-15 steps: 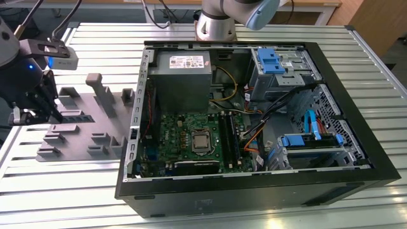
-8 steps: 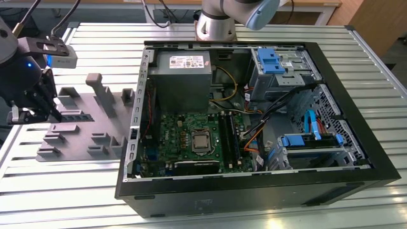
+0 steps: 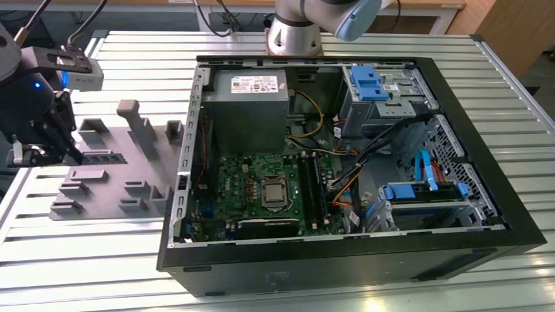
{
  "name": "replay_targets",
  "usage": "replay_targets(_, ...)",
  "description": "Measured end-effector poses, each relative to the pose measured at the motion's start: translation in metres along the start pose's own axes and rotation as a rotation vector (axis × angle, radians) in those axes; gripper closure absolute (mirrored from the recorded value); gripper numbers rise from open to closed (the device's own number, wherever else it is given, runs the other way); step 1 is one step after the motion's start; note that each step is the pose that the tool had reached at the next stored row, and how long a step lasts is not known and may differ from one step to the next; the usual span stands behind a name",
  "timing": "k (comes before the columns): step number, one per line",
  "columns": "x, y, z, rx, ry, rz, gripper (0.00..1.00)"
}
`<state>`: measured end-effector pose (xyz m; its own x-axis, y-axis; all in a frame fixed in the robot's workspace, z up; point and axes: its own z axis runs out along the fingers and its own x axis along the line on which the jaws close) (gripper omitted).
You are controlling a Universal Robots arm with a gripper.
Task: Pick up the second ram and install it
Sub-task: 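Pick up the second ram and move it above second insertion slot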
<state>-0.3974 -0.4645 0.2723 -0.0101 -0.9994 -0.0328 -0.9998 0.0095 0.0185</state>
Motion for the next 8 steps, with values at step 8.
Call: replay_targets(8,-0.0001,0.0001,-0.0042,0.0000,0.0000,0.000,0.86)
